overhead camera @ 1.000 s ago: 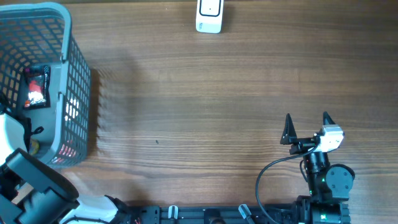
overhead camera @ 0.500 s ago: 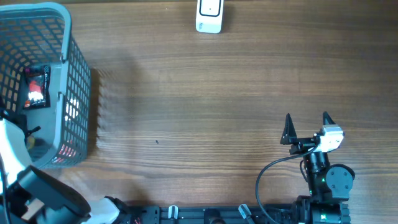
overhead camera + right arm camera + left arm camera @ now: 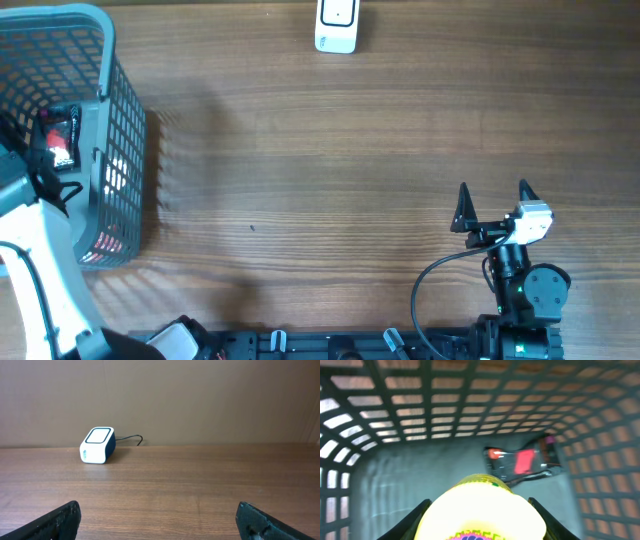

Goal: Scan the item barcode
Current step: 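Close the left gripper on the yellow jar lid inside the basket, then lift the yellow jar out and carry it toward the scanner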

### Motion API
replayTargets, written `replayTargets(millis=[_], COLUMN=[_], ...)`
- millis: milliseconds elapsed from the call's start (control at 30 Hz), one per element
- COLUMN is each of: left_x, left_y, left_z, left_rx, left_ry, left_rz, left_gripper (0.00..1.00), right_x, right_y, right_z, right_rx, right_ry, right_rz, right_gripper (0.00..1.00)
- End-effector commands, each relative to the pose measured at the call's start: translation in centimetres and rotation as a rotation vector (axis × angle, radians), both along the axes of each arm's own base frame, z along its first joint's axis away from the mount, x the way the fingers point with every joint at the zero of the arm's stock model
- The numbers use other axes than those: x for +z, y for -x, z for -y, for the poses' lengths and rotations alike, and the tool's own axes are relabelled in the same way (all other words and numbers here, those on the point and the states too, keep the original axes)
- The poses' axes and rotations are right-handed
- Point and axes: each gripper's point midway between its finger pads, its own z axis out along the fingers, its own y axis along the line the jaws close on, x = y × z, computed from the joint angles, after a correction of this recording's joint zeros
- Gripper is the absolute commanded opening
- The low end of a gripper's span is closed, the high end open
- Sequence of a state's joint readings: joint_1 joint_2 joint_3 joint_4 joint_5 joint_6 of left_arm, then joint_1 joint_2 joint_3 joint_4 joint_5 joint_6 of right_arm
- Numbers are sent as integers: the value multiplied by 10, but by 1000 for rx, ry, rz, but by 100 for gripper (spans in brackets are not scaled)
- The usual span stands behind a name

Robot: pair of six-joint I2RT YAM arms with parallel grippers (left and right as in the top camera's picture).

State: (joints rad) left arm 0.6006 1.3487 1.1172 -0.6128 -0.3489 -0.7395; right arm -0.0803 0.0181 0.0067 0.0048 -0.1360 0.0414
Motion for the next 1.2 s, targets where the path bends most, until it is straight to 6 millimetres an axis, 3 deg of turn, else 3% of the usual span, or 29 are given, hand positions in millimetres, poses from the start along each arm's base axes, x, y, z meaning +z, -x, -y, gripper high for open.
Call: replayTargets(millis=[0,300,633,867,1167], left_x=[36,93,159,197,212], left_y=[-3,0,0,-16,-53], left_z=[8,23,61,111,189], left_rx=[-19,-50,-144,-297,-537], left_ry=[-72,-174,-273,-298,-239], left_rz=[97,262,470,626,732], left_gripper=[46,46,46,46,47], right_x=[2,2,2,2,2], right_y=[0,0,0,0,0], right_z=[3,3,3,3,3], right_rx=[-14,-15,-15,-14,-15], right_ry=[-12,-11,-11,-12,-12], right_rz=[9,9,9,9,9], right_gripper=[100,100,100,100,100])
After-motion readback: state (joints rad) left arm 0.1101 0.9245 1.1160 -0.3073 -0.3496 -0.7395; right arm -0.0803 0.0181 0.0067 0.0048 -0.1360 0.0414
